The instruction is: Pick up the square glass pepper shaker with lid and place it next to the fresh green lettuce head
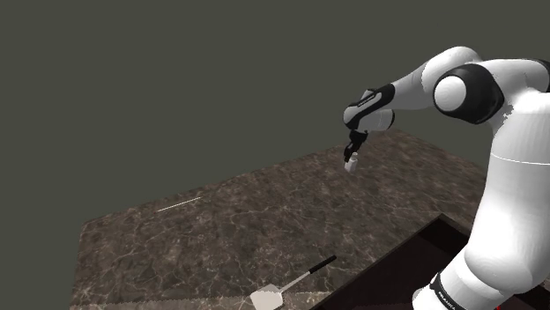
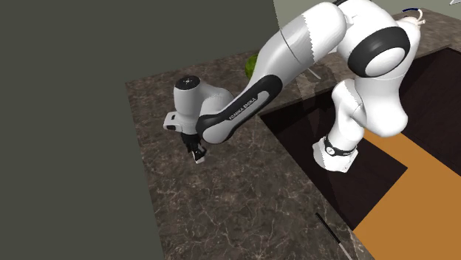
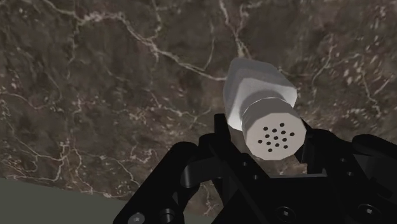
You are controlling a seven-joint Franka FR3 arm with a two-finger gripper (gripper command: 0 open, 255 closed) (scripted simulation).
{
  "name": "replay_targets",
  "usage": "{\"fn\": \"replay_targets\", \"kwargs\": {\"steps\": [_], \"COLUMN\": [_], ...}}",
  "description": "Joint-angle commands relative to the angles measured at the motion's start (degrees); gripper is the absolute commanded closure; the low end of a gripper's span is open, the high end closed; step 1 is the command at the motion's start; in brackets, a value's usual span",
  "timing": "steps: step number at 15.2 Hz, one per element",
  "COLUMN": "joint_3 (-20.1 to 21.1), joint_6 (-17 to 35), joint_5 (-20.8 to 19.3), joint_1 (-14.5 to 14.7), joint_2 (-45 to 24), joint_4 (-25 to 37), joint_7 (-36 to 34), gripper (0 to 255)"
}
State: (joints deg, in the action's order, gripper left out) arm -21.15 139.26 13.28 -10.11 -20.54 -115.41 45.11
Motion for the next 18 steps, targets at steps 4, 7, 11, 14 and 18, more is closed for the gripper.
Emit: {"fn": "replay_targets", "kwargs": {"steps": [4,7,11,14,18], "joint_3": [-0.78,-1.17,-1.60,-1.86,-2.14], "joint_6": [-3.03,-4.92,-7.50,-9.48,-12.17], "joint_5": [-1.60,-2.51,-3.64,-4.42,-5.35], "joint_1": [0.60,0.89,1.21,1.41,1.62], "joint_2": [2.44,3.83,5.56,6.76,8.21], "joint_4": [0.77,1.39,2.41,3.31,4.69], "joint_7": [-1.16,-1.81,-2.61,-3.16,-3.83], "gripper": [255,255,255,255,255]}}
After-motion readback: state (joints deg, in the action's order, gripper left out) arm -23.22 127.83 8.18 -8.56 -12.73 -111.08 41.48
